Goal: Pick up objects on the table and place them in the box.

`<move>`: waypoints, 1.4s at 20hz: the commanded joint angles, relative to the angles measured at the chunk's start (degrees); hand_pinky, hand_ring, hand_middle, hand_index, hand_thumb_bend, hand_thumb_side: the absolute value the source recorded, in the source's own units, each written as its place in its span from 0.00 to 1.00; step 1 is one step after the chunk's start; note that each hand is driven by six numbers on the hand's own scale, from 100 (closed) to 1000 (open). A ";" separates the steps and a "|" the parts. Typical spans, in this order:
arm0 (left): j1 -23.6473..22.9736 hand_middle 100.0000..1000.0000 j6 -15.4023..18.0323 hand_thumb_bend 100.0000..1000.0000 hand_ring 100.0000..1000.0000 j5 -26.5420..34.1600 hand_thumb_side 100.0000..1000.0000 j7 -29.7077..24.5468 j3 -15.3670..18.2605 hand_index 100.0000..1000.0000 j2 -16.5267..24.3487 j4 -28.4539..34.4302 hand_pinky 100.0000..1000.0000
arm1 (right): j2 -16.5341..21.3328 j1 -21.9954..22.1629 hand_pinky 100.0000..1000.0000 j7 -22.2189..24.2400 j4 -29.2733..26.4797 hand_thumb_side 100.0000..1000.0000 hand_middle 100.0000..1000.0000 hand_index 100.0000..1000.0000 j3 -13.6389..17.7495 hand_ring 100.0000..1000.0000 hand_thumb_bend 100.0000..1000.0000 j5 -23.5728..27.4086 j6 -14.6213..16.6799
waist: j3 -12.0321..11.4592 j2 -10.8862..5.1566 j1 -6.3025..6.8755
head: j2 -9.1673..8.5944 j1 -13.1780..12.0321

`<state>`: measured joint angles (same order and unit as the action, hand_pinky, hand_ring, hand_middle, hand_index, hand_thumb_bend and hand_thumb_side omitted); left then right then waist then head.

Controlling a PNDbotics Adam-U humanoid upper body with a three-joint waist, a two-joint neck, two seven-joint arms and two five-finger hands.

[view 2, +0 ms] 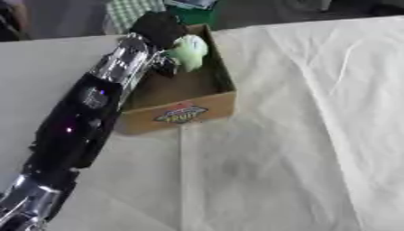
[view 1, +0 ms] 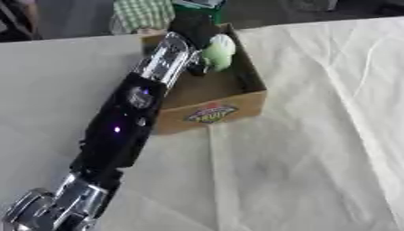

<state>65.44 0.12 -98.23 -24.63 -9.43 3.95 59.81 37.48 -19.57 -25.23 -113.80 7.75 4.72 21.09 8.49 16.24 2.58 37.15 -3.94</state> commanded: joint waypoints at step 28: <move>2.97 0.79 -6.77 0.37 0.83 -2.31 0.94 7.54 2.86 1.00 2.31 3.51 0.66 | 1.20 -0.01 0.80 -0.31 -0.79 0.52 0.68 0.85 0.77 0.64 0.00 0.09 -0.03 | 0.94 -1.07 0.63 | -0.31 -0.17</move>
<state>67.07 -5.90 -101.23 -19.76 -7.04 4.85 60.38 37.32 -19.21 -25.29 -113.80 7.78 4.72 21.12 9.36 16.44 3.56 37.15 -4.30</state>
